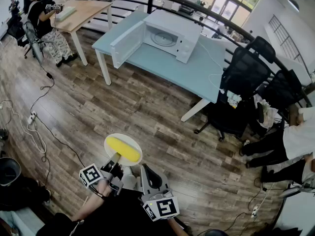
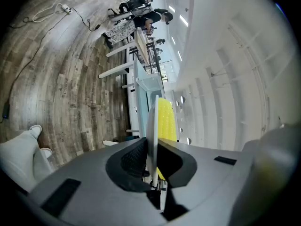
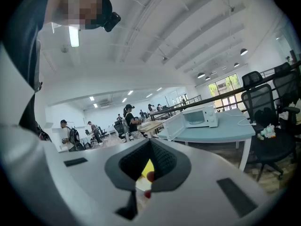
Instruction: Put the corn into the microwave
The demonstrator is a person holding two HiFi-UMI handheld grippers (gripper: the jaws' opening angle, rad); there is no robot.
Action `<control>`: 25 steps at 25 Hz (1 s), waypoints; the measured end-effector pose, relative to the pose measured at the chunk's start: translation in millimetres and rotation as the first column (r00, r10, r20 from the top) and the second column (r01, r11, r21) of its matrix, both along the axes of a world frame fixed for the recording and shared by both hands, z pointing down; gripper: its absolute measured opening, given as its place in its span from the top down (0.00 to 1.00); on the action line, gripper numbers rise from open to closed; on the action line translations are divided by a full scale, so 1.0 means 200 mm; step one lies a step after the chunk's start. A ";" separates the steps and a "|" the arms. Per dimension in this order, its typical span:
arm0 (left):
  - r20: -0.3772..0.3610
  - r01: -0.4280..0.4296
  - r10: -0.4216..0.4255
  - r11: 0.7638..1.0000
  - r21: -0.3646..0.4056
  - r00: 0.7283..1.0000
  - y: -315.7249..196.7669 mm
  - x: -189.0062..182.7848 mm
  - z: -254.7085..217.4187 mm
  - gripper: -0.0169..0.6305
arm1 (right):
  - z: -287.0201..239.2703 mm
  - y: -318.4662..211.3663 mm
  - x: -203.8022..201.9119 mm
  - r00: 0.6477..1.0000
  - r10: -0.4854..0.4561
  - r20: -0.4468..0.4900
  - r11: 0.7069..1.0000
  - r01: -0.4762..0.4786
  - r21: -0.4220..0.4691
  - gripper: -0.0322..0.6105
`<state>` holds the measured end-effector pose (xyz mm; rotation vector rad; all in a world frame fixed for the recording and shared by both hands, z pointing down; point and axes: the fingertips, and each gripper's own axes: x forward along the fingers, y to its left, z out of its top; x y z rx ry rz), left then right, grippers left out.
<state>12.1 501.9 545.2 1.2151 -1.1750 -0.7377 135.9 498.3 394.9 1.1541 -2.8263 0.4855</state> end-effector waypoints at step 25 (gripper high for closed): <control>0.008 -0.116 0.116 0.990 0.083 0.993 -0.13 -0.19 -0.02 0.93 | -0.01 0.00 -0.25 0.998 0.054 0.030 0.997 -0.056 0.058 0.94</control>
